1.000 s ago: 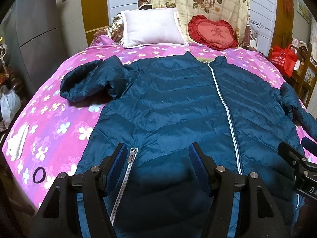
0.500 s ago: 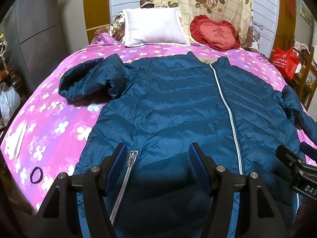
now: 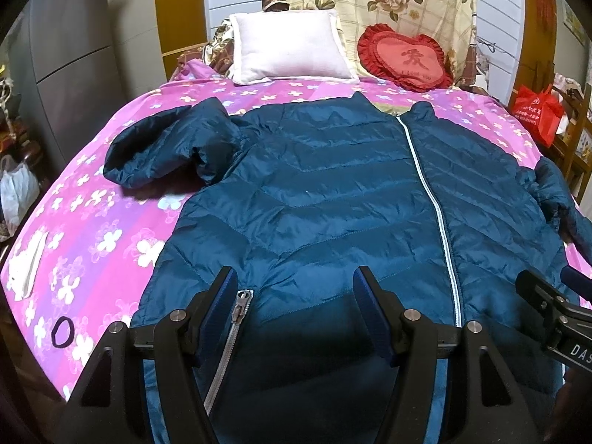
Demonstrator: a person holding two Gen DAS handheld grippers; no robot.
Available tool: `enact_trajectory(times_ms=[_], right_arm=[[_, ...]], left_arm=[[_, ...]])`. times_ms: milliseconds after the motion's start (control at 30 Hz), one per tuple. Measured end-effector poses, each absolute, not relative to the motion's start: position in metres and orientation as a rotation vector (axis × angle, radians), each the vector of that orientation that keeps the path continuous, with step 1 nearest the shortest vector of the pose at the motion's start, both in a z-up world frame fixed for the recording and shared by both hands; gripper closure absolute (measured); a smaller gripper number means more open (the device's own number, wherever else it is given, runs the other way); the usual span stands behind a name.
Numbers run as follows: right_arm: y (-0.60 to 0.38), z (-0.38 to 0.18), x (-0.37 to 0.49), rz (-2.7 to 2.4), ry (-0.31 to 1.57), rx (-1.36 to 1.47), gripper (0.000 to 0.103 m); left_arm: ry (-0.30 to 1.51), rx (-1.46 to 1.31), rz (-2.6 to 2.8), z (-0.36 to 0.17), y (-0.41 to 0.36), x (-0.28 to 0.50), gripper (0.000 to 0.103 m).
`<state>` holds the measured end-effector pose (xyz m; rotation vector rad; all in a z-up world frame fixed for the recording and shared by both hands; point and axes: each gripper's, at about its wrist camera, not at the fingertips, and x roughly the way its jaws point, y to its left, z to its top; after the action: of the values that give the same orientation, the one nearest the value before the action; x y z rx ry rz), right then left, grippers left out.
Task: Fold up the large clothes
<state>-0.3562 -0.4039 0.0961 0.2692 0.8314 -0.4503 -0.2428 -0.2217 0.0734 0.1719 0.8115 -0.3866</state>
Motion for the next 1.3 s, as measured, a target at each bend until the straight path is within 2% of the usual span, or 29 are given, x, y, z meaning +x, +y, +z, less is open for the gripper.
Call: enact_trajectory(times_ms=[1300], right_arm=[[-0.407, 0.089, -0.273, -0.410, 0.838, 0.215, 0.000]], left_arm=[[0.807, 0.152, -0.284, 0.069, -0.209, -0.165, 0.063]])
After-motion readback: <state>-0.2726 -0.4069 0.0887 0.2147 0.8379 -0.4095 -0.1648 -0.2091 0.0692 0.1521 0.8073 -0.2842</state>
